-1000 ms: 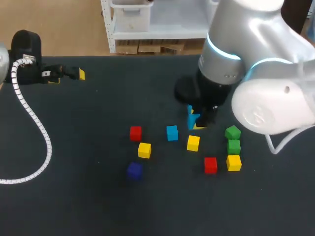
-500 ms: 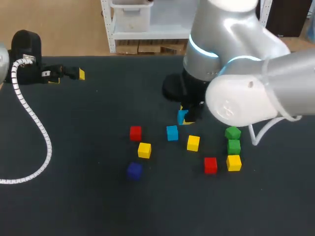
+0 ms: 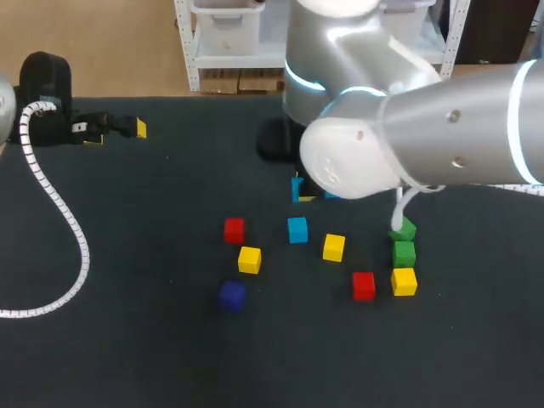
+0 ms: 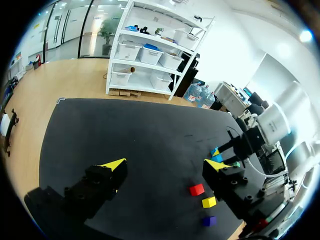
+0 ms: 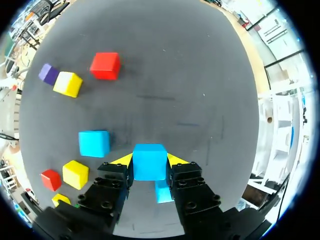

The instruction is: Place the blue cubes, place green cubes on the blue cubes, place the yellow cubes on the green cubes, then place the red cubes on the yellow cubes, and place purple cube on the red cubes.

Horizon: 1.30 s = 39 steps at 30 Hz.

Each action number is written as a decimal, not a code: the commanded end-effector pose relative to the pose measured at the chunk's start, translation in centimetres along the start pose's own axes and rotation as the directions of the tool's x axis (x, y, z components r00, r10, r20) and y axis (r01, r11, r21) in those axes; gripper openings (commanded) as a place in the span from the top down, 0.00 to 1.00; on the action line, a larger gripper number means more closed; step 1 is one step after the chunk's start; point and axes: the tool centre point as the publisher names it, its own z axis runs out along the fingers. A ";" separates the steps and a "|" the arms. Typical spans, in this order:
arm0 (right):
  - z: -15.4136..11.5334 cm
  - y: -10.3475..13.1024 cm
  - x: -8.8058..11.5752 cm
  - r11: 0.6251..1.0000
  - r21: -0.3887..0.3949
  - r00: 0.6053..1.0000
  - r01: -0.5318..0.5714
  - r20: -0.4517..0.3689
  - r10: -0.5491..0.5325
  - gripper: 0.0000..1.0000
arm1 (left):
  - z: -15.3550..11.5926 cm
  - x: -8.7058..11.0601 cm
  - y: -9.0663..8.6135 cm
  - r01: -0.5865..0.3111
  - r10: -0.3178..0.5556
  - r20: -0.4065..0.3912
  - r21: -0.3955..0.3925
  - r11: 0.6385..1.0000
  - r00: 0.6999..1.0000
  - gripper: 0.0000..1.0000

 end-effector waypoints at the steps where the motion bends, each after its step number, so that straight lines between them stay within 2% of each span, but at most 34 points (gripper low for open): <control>1: 1.2 -1.9 -0.4 0.999 -0.052 1.000 -0.015 -0.017 0.014 1.00 | 0.0 0.1 0.2 -0.002 0.002 0.006 0.011 1.000 1.000 0.00; 10: 2.9 -3.5 0.8 0.997 -0.045 0.997 -0.064 -0.046 0.062 1.00 | 0.0 0.1 0.2 -0.002 0.002 0.006 0.011 1.000 1.000 0.00; 21: 2.8 -4.4 1.6 0.997 -0.041 0.996 -0.072 -0.048 0.070 1.00 | 0.0 0.1 0.2 -0.002 0.002 0.006 0.011 1.000 1.000 0.00; 39: 2.6 -3.3 2.4 0.997 -0.041 0.998 -0.057 -0.042 0.056 1.00 | 0.0 0.1 0.2 -0.002 0.002 0.006 0.011 1.000 1.000 0.00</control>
